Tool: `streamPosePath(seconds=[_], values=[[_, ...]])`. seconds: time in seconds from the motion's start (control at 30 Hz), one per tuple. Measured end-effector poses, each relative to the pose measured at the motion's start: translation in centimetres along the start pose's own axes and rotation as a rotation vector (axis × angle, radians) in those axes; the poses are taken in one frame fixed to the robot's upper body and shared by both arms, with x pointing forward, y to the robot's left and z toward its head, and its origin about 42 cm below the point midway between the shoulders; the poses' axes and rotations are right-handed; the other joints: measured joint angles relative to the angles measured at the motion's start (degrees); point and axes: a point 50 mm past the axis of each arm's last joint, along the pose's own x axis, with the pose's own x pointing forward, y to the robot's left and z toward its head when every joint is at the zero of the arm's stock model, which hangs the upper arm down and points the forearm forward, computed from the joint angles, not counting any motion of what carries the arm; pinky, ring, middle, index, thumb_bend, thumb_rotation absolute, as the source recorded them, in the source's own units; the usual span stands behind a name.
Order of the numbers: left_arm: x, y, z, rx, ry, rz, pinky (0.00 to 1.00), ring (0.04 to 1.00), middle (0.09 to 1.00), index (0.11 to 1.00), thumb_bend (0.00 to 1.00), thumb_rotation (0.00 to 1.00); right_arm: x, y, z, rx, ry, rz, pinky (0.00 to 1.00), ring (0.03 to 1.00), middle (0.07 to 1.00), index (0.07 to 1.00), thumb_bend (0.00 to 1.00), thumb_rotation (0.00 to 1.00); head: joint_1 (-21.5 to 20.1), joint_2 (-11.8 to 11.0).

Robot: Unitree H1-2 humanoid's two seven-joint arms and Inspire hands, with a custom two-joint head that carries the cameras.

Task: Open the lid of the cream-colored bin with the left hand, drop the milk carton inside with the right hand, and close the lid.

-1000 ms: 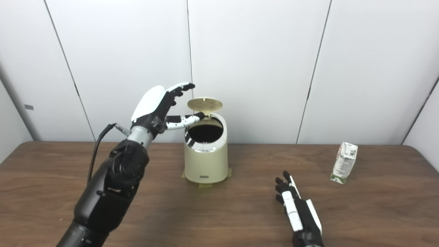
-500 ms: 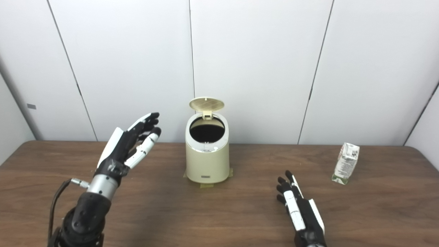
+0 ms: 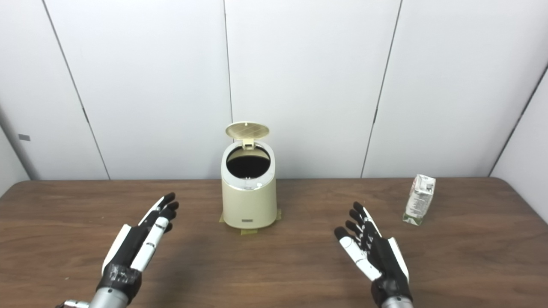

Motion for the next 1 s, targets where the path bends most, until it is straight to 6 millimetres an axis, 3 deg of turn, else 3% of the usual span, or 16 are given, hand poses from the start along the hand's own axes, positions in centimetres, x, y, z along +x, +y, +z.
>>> streamPosePath(seconds=[0.1,0.23,0.37,0.5,0.77,1.0], values=[[-0.4,0.0,-0.5,-0.003,0.016,-0.006,1.0,0.971,0.964,0.994,0.35,0.88,-0.1,-1.1,0.2,-0.007,-0.001,-0.018,0.8,0.88,0.925,0.917,0.65,0.41,-3.8,-0.1],[-0.5,0.3,-0.9,0.001,0.029,-0.009,1.0,0.973,0.964,1.0,0.35,0.88,-0.6,-3.7,0.3,-0.091,0.005,-0.053,0.74,0.854,0.896,0.871,0.69,0.43,-8.2,-0.4],[-0.3,0.5,-1.4,-0.03,0.049,-0.03,1.0,0.995,0.985,1.0,0.32,0.83,-2.6,-4.6,2.4,-0.173,0.0,-0.109,0.73,0.813,0.862,0.842,0.74,0.29,-11.9,-0.3],[0.2,0.5,-1.4,-0.073,0.068,-0.066,1.0,0.995,0.99,1.0,0.27,0.77,-3.3,-5.7,3.6,-0.196,-0.024,-0.208,0.69,0.788,0.846,0.838,0.76,0.13,-13.9,-0.1],[1.4,1.2,-0.6,-0.09,0.048,-0.097,1.0,0.999,0.993,1.0,0.24,0.64,-3.2,-7.9,4.4,-0.456,-0.048,-0.335,0.69,0.77,0.816,0.823,0.85,0.13,-16.5,0.4],[1.7,2.2,-0.7,-0.122,0.049,-0.132,1.0,1.0,0.999,1.0,0.19,0.67,-0.3,-10.9,3.3,-0.8,0.002,-0.398,0.69,0.792,0.83,0.822,0.89,0.15,-17.4,0.7]])
